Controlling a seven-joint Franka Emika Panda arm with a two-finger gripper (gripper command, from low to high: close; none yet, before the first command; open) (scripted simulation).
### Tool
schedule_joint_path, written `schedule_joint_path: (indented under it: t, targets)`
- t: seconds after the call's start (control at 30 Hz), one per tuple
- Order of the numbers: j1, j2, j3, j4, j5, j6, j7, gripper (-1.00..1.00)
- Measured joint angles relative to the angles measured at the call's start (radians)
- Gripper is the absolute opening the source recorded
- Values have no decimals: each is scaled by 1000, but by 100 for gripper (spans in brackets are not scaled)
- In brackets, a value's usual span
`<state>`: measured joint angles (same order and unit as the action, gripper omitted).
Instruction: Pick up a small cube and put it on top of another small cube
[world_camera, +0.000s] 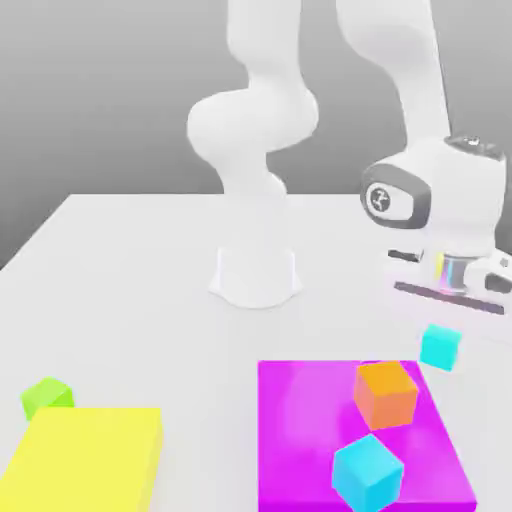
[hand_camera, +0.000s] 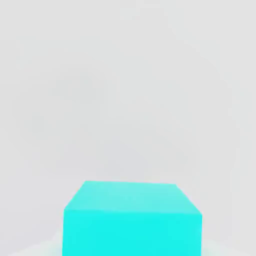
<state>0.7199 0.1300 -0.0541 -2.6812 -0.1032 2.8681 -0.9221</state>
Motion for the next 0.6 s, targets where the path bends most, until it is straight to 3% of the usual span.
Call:
schedule_joint_path:
  t: [0.17, 0.43, 0.57, 0.6]
  targets:
    - [-44, 21, -108, 178, 16, -155, 173, -100]
    - [-159, 10, -267, 437, 127, -471, 486, -100]
    - [-188, 81, -267, 432, 208, -422, 493, -100]
    - [-190, 107, -265, 427, 225, -393, 484, 100]
